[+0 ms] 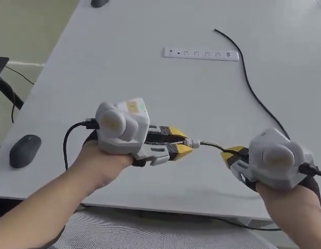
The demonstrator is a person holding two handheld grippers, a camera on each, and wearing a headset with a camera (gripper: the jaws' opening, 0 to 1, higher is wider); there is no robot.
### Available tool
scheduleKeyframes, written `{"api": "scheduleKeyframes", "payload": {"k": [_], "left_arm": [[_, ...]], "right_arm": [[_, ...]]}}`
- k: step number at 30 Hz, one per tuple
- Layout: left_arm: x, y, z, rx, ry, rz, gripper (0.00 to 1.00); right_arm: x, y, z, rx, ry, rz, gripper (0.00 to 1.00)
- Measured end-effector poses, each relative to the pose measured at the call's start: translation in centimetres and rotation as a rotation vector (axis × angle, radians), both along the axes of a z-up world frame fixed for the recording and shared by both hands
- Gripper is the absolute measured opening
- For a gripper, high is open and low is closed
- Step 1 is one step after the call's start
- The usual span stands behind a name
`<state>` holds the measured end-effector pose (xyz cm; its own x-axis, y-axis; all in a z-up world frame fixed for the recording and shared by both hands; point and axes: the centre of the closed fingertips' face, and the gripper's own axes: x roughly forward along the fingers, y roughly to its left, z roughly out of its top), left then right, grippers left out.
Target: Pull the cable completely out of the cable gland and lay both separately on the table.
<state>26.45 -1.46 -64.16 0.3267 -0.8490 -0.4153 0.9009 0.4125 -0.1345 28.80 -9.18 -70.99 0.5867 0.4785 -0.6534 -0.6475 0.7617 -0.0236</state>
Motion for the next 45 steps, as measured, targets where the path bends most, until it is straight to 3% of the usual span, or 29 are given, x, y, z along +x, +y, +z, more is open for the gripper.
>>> {"api": "scheduleKeyframes", "payload": {"k": [12, 22, 35, 39, 45], "left_arm": [[-0.3, -0.1, -0.2, 0.005, -0.002, -0.004, 0.15], [-0.2, 0.0, -0.2, 0.007, -0.008, -0.001, 0.15], [0.0, 0.5, -0.3, 0.014, -0.007, 0.007, 0.15], [0.0, 0.7, -0.1, 0.013, -0.007, 0.013, 0.15], [-0.2, 0.5, -0.1, 0.018, -0.011, 0.008, 0.15]], "right_arm": [[-0.4, -0.9, -1.6, 0.034, 0.067, -0.081, 0.0], [-0.6, -0.9, -1.5, 0.035, 0.063, -0.074, 0.0], [-0.8, -1.1, -0.4, -0.02, -0.014, -0.014, 0.02], [-1.0, -1.0, 0.6, -0.033, -0.039, 0.012, 0.1], [-1.2, 1.8, 4.2, -0.005, -0.137, 0.146, 0.15]]}}
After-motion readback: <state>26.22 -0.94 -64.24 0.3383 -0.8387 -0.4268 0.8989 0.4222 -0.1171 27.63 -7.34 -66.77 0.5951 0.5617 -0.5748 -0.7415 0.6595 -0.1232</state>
